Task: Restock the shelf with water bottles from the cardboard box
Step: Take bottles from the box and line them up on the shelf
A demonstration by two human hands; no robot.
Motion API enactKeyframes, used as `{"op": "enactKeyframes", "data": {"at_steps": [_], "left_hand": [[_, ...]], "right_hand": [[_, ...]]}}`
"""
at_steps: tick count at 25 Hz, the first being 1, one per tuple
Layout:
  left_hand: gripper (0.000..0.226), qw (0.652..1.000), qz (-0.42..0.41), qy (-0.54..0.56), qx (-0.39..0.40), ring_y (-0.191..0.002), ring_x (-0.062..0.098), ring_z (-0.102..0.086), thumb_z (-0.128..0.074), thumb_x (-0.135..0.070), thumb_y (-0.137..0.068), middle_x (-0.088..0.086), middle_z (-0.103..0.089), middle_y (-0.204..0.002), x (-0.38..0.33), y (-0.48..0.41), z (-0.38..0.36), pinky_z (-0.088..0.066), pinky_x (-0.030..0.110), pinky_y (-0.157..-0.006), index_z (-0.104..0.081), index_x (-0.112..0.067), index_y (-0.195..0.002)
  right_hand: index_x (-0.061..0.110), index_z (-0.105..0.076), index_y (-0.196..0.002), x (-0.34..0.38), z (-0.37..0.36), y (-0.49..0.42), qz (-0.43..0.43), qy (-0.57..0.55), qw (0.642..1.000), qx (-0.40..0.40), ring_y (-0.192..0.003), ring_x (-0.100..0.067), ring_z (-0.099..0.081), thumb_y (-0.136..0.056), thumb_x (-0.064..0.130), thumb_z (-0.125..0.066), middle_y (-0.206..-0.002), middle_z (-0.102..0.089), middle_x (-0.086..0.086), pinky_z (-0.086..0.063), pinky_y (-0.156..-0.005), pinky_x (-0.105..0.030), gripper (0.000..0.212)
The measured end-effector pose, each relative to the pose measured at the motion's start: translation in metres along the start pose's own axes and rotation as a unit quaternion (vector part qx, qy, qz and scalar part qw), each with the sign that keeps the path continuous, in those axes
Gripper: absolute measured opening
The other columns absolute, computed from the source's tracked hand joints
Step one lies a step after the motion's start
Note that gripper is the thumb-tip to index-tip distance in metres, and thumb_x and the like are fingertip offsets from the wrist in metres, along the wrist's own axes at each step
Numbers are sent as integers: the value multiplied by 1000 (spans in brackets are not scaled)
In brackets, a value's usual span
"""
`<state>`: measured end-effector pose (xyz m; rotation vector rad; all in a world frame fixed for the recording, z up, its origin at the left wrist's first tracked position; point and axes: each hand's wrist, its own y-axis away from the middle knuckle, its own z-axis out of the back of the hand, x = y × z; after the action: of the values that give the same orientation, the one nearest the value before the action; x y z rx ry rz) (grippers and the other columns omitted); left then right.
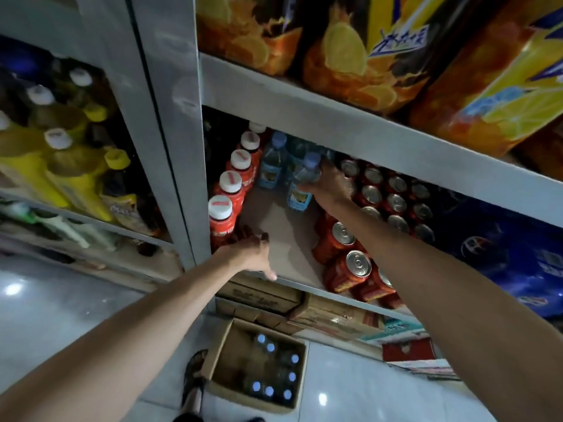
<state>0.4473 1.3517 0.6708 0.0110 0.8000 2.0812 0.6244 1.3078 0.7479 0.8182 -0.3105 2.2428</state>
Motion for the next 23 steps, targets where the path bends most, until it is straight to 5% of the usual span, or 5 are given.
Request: {"op": "enactKeyframes", "data": {"at_steps": [3,9,15,20,23], "left_hand": [[93,1000,0,26,-15,-136,41,-33,-74,-47,-74,23,-31,-150,1,-11,-13,-31,49,-111,-30,-6,-146],[69,998,-19,44,-49,-120,35,-52,-78,-30,-77,19,-52,-133,3,-24,-11,-43,41,-99,-47,-3,-132],[88,998,10,-29,-54,-120,34,-53,-81,-48,-67,18,-53,-133,-1,-25,-1,-44,38,-100,-45,-3,-133],[50,997,-6,11,-70,-116,29,-57,-69,-20,-86,15,-55,-130,-5,-26,-2,-45,35,-95,-50,-2,-128],[56,998,4,10,-64,-116,28,-57,-76,-24,-80,14,-57,-129,-6,-24,1,-46,35,-95,-52,-3,-127]], "right_hand": [[9,-56,-125,-5,-17,-22,-9,30,999,-8,-110,-28,-62,-74,29,-80,-124,-64,-12,-51,-86,-33,60],[3,-61,-117,-11,-37,-28,-21,-109,993,-31,-109,-20,-62,-71,7,-82,-120,-67,-13,-49,-89,-24,51],[1,-59,-114,-17,-62,-29,-79,-70,993,-45,-110,-28,-65,-71,13,-83,-120,-66,-18,-54,-93,-39,51],[1,-57,-122,-17,-62,-37,-83,-75,994,-15,-116,-29,-61,-79,12,-77,-125,-64,-19,-50,-98,-39,48],[-1,-56,-123,-17,-66,-42,-75,-78,994,-20,-119,-31,-59,-82,12,-75,-127,-62,-20,-49,-100,-42,47]]}}
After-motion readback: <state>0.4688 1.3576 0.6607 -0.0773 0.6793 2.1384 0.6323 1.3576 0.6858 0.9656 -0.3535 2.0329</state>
